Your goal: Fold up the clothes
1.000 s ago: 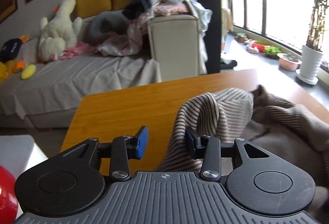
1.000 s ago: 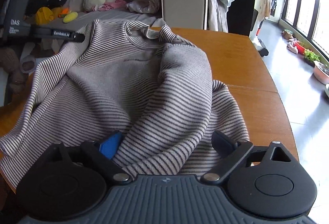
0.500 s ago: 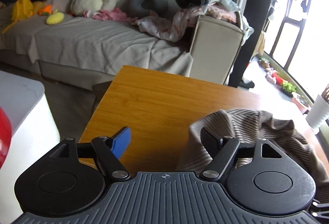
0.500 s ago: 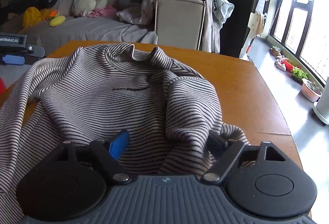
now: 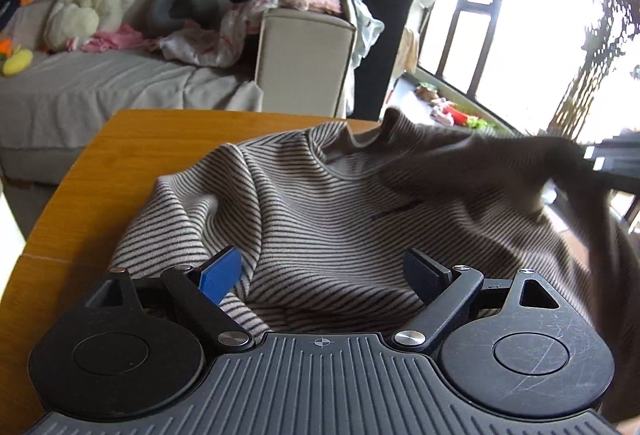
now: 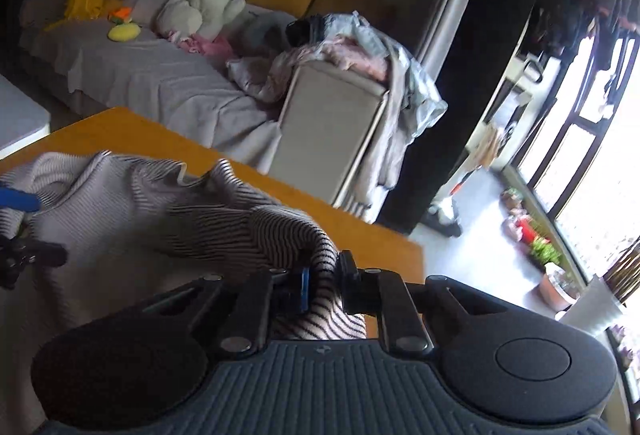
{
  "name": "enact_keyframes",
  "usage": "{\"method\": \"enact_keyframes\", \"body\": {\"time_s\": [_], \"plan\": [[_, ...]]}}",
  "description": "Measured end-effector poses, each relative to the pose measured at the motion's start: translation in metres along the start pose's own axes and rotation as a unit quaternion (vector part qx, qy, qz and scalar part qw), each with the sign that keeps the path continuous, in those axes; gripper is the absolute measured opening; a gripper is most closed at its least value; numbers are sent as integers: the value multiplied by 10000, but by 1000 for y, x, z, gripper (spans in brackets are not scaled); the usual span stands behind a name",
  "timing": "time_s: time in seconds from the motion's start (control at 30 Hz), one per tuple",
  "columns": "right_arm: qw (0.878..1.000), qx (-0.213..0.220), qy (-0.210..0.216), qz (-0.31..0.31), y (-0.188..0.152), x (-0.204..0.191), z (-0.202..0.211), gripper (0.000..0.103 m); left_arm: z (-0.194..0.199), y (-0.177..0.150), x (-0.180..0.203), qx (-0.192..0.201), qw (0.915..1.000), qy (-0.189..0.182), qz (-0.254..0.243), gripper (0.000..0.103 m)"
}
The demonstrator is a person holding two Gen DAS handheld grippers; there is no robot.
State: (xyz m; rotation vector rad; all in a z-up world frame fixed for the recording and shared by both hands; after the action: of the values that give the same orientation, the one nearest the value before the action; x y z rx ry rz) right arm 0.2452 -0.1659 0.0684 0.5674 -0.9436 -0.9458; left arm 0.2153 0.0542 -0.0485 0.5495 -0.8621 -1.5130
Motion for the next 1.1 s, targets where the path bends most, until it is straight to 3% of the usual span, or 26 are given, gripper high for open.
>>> {"method": "enact_keyframes", "body": {"time_s": [0.1, 0.2, 0.33, 0.43, 0.57, 0.63, 0.7, 0.77, 0.87, 0.93, 0.97, 1.0, 1.03, 1.07, 1.1], "plan": [[9971, -17, -497, 576, 9, 22, -24, 14, -8, -3, -7, -140, 9998, 127, -98, 90], [9954, -690, -443, 487, -13, 27, -63, 16, -10, 2, -19, -104, 9984, 431, -353, 90], [9932, -1041, -505, 95, -48, 43, -69, 45, -13, 17, -49, 21, 9928, 1073, -535, 90], [9920, -975, -385, -699, -70, 65, -34, 50, -13, 33, -71, 92, 9889, 1413, -450, 89], [9736, -966, 427, -2022, -108, 67, 27, 54, 5, 46, -53, 159, 9967, 799, -76, 93], [9553, -1022, 698, -2686, -131, 58, 53, 58, 16, 46, -28, 222, 9988, 424, -38, 95], [9270, -996, 1005, -3474, -151, 49, 77, 58, 24, 35, 1, 205, 9998, 45, 19, 96], [8876, -938, 1354, -4301, -169, 40, 97, 58, 30, 19, 30, 160, 9994, -312, 77, 98], [8152, -1011, 1966, -5353, -184, 23, 102, 54, 29, -9, 59, 51, 9985, -543, -19, 99], [7890, -1145, 2020, -5689, -187, 16, 82, 52, 23, -22, 71, -101, 9977, -673, -76, 99], [7868, -1172, 1976, -5728, -186, 15, 70, 52, 22, -27, 75, -169, 9972, -729, -91, 99], [7974, -1161, 1875, -5617, -184, 15, 56, 47, 21, -30, 78, -205, 9969, -756, -115, 99], [8077, -1149, 1774, -5505, -182, 15, 41, 22, 21, -31, 78, -178, 9971, -724, -157, 100], [8241, -1129, 1615, -5310, -177, 21, 29, 10, 22, -31, 77, -160, 9973, -691, -179, 102], [8494, -1094, 1362, -4979, -168, 34, 19, 5, 21, -32, 75, -170, 9976, -658, -154, 102]]}}
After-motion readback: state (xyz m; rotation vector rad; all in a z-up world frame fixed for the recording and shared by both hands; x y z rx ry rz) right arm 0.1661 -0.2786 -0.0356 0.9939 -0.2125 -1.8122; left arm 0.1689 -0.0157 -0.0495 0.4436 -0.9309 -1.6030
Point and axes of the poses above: each gripper's, at about its wrist camera, not at the fingertips, and z roughly against the way its jaws point, x to its right, y to its top, the point moved 9 cm from there along -z, roughly the way its jaws point, and after that the axes turned 3 degrees about -x, right-handed, at the moved point
